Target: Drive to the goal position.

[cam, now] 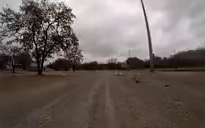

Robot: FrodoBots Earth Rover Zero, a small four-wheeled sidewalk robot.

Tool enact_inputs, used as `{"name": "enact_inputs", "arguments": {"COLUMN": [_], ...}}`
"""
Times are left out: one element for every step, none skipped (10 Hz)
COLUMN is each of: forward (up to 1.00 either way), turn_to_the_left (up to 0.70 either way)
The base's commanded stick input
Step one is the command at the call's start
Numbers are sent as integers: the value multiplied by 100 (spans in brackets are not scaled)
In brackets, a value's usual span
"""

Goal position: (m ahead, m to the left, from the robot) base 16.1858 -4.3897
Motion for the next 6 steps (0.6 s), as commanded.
{"name": "enact_inputs", "arguments": {"forward": [70,70,70,70,70,70], "turn_to_the_left": [-1,-1,-1,-1,-1,-1]}}
